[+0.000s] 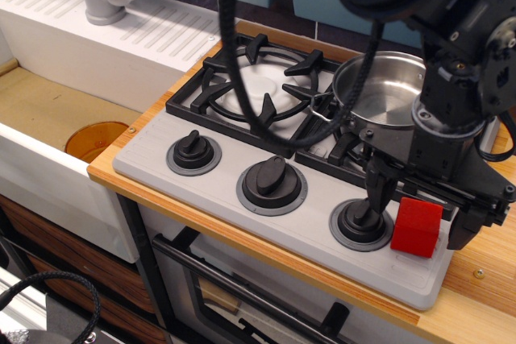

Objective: Put redcube in pan and put pan on stove

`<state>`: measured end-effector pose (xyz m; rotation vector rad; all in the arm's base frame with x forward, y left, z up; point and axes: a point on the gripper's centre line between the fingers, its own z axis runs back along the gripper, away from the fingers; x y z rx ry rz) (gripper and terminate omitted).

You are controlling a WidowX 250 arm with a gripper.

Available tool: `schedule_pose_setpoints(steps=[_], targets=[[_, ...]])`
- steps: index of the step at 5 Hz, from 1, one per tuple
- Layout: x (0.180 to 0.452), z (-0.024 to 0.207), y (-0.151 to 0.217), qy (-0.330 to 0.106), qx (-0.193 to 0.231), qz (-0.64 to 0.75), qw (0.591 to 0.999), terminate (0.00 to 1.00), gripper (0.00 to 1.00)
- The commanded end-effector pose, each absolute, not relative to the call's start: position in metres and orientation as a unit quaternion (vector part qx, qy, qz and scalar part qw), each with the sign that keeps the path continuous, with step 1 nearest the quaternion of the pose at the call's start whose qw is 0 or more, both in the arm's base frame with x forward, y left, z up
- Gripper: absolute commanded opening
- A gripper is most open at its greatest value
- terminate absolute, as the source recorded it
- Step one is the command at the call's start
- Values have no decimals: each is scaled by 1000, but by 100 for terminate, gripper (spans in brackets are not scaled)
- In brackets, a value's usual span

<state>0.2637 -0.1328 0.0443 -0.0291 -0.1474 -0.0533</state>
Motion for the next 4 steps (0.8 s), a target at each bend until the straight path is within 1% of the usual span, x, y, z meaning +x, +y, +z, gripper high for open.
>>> schedule_pose_setpoints(steps=[1,2,3,4], targets=[[268,36,-134,-96,-28,-28,995,0,100],[267,32,-134,-98,-30,-29,994,0,100],[266,35,-134,-85,-27,-25,996,0,0],[266,43,-133,-77,-23,-27,996,0,0]])
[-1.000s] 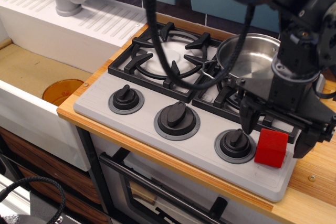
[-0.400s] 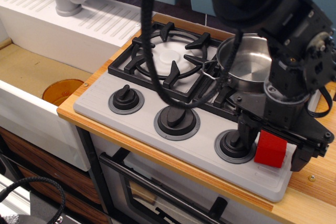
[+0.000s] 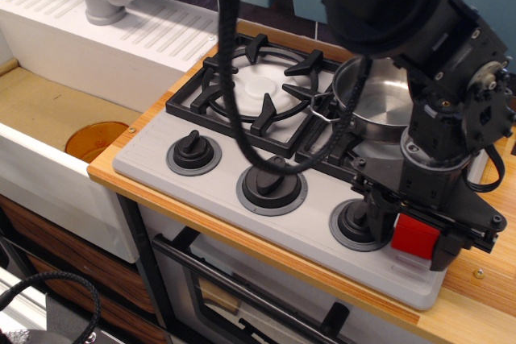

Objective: Put redcube in pan and put pan on stove

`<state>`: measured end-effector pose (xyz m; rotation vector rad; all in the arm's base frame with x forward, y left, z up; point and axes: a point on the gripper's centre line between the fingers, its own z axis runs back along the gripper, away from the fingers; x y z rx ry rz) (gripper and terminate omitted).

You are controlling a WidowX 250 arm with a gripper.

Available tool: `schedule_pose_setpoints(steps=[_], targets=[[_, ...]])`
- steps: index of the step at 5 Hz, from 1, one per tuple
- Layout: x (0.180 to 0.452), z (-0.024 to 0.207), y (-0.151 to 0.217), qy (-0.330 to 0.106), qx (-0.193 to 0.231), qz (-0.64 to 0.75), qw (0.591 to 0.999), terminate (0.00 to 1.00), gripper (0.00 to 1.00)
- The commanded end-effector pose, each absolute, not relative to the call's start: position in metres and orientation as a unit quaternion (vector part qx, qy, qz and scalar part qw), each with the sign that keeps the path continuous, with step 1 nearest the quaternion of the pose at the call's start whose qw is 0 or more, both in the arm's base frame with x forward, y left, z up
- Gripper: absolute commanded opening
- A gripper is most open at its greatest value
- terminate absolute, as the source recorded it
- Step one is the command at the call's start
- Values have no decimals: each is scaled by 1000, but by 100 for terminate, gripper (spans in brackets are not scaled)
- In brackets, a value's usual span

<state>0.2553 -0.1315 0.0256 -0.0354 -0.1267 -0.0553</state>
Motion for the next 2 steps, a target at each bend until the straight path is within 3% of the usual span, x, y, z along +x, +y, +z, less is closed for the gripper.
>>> schedule_pose_setpoints(steps=[1,2], targets=[[268,51,-132,-70,-22,-31,997,0,0],[271,60,-132,-64,-16,-33,997,0,0]])
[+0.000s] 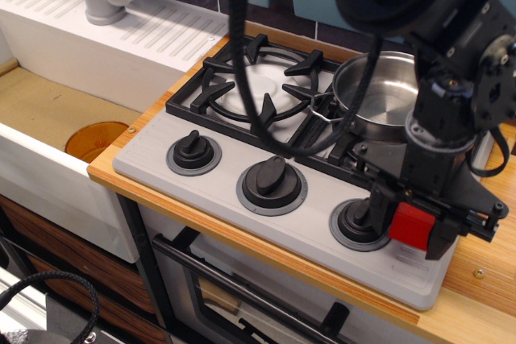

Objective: Put redcube in pan and put pan on stove

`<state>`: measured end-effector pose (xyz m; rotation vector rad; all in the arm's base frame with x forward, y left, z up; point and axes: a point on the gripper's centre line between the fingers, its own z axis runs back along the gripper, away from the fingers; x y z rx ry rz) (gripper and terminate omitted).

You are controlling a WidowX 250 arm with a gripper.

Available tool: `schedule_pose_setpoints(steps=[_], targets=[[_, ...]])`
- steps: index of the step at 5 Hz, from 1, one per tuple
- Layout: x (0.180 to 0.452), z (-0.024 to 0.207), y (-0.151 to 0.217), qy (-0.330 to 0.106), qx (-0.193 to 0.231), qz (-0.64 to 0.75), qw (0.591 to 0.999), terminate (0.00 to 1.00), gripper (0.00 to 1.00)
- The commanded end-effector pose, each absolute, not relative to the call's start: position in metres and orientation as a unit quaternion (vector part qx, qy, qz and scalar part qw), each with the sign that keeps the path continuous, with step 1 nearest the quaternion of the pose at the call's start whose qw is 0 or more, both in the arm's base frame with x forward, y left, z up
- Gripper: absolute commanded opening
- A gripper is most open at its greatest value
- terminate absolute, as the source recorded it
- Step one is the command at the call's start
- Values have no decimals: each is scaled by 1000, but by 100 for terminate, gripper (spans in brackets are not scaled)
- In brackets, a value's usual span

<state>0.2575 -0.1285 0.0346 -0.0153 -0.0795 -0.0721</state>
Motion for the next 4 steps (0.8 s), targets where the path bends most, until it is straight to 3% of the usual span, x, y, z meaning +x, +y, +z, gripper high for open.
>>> schedule_pose_setpoints(steps=[1,3,4], targets=[[274,80,-130,-53,-8,-38,998,0,0],[302,134,-108,-33,13,-68,997,0,0],[323,144,-100,-42,29,-74,996,0,0]])
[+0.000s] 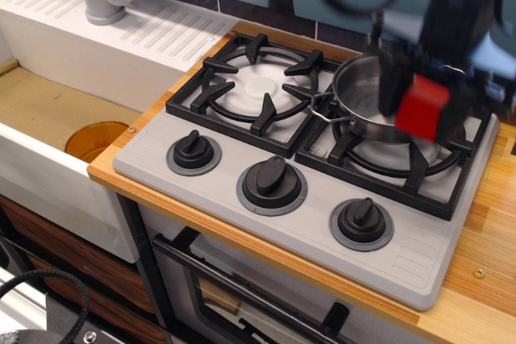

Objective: Put redcube in pan and put pan on stove

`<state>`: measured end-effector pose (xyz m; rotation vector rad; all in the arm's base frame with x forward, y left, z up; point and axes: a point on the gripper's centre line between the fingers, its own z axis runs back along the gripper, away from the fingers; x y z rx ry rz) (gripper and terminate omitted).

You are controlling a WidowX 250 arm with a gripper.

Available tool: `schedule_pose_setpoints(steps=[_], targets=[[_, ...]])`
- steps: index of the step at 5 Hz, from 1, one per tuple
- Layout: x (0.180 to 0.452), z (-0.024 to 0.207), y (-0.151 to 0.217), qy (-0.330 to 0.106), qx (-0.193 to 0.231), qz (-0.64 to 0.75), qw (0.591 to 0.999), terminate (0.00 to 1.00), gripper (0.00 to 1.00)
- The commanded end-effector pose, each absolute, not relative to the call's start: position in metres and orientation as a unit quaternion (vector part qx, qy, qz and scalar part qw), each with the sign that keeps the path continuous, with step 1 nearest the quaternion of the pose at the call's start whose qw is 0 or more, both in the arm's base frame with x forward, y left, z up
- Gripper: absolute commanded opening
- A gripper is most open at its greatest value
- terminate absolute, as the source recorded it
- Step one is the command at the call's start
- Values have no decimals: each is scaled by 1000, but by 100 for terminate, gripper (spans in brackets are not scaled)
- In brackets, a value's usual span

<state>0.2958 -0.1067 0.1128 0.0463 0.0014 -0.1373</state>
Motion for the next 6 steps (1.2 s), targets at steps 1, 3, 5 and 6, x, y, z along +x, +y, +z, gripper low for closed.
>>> schedule_pose_setpoints(steps=[1,3,5,6], targets=[[343,141,-93,-47,25,-84,995,0,0],[366,129,-86,-52,22,-92,994,0,0],[360,122,-93,-63,26,-88,994,0,100],[357,127,-95,-58,25,-88,994,0,100]])
